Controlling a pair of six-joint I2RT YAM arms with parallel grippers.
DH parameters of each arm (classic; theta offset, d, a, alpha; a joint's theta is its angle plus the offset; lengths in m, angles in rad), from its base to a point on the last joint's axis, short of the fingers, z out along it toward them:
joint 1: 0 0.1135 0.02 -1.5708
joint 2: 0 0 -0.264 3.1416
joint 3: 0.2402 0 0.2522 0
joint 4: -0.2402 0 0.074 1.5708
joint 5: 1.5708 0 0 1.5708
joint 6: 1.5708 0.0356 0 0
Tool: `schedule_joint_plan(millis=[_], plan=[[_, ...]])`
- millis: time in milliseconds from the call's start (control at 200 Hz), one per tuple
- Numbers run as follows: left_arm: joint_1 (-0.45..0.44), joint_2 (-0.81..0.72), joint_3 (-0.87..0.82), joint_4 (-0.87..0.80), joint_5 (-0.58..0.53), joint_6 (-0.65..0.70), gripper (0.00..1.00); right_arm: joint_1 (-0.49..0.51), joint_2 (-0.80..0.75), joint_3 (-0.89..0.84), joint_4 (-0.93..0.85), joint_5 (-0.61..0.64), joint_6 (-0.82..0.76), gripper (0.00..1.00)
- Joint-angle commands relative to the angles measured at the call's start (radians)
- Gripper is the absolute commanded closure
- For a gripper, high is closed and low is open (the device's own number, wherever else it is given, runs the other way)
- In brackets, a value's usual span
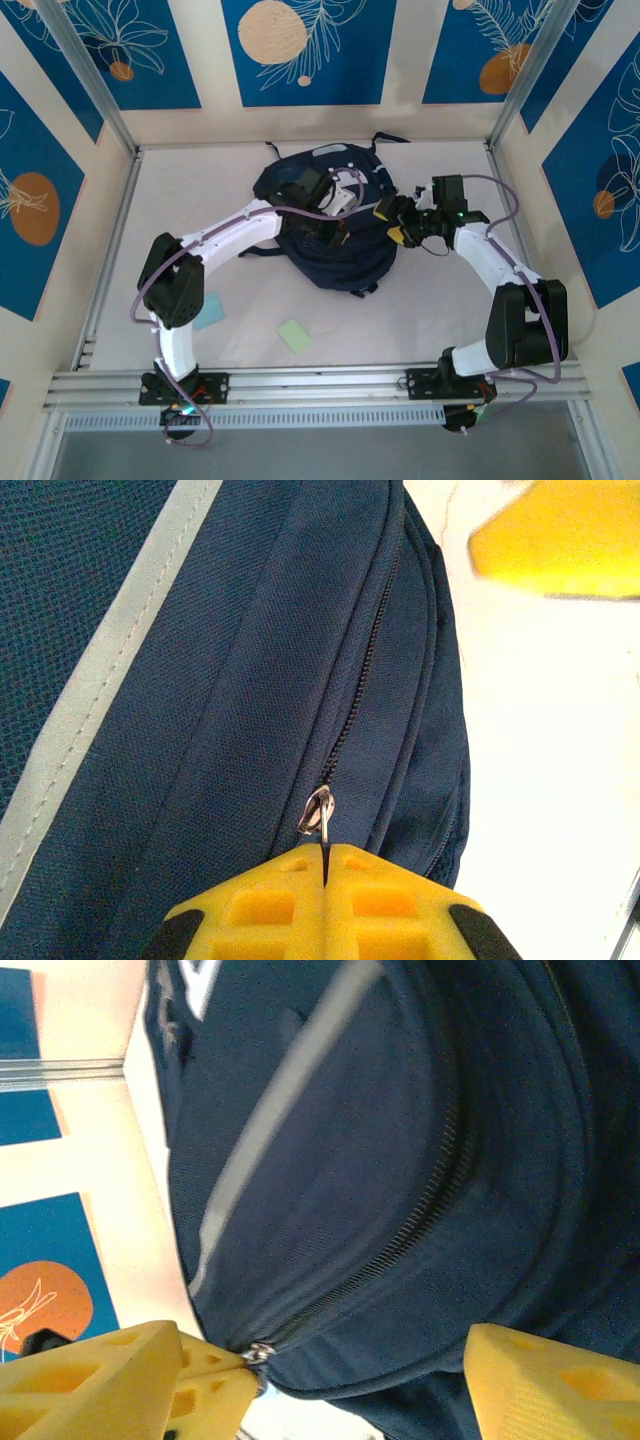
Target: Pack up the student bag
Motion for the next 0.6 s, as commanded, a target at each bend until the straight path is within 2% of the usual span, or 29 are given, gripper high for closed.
schedule_joint_plan(millis=[0, 115, 190, 215, 275, 355, 595], plan=[[-0.011, -0.021, -0.01, 0.068, 0.018, -0.008, 1.0, 0.017, 0.035, -0.039, 0.106, -0.029, 0.113, 0.28], [-0.014, -0.032, -0.036, 0.067, 0.02, -0.007, 1.0, 0.052, 0.112, -0.033, 0.235, -0.019, 0.189, 0.34], [-0.018, -0.039, -0.057, 0.064, 0.019, -0.003, 1.0, 0.074, 0.172, -0.002, 0.274, 0.028, 0.214, 0.42], [-0.018, -0.042, -0.066, 0.064, 0.015, -0.001, 1.0, 0.08, 0.19, 0.008, 0.283, 0.047, 0.217, 0.5], [-0.02, -0.049, -0.089, 0.061, -0.003, 0.004, 1.0, 0.082, 0.233, 0.027, 0.305, 0.08, 0.234, 0.74], [-0.02, -0.066, -0.126, 0.061, -0.038, 0.009, 1.0, 0.081, 0.272, 0.038, 0.335, 0.106, 0.241, 1.0], [0.01, -0.144, -0.249, 0.003, -0.257, 0.009, 1.0, 0.065, 0.245, 0.028, 0.306, 0.179, 0.188, 1.0]])
